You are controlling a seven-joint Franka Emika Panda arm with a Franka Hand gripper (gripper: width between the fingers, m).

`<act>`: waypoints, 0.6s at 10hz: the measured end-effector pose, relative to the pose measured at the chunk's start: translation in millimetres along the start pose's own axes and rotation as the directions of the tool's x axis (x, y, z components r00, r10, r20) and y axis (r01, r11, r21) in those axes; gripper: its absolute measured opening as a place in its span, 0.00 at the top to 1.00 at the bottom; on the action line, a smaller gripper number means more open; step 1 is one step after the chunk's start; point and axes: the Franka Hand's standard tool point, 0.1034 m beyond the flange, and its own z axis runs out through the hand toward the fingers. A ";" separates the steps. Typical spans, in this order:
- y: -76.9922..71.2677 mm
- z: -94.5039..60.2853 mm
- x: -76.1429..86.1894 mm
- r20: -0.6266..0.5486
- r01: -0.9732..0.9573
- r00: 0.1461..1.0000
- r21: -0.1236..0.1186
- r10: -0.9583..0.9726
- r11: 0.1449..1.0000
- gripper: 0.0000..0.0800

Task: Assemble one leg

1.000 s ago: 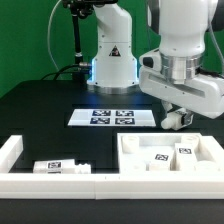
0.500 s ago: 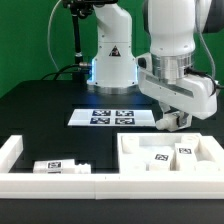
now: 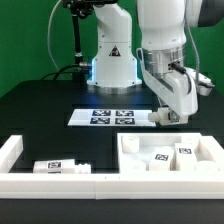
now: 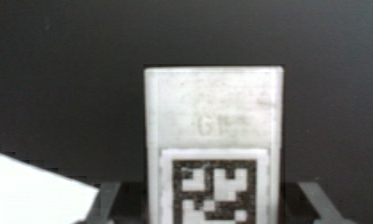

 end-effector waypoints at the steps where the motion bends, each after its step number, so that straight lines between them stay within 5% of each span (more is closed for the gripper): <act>1: -1.8 1.0 3.8 0.003 -0.085 0.996 0.055 0.084 0.995 0.64; 6: 2.1 2.2 0.9 0.016 -0.131 0.991 0.033 0.131 0.991 0.64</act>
Offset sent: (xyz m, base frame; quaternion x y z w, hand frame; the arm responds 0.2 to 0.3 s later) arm 0.0000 0.0000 0.0000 0.0000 0.0000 0.0000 1.0000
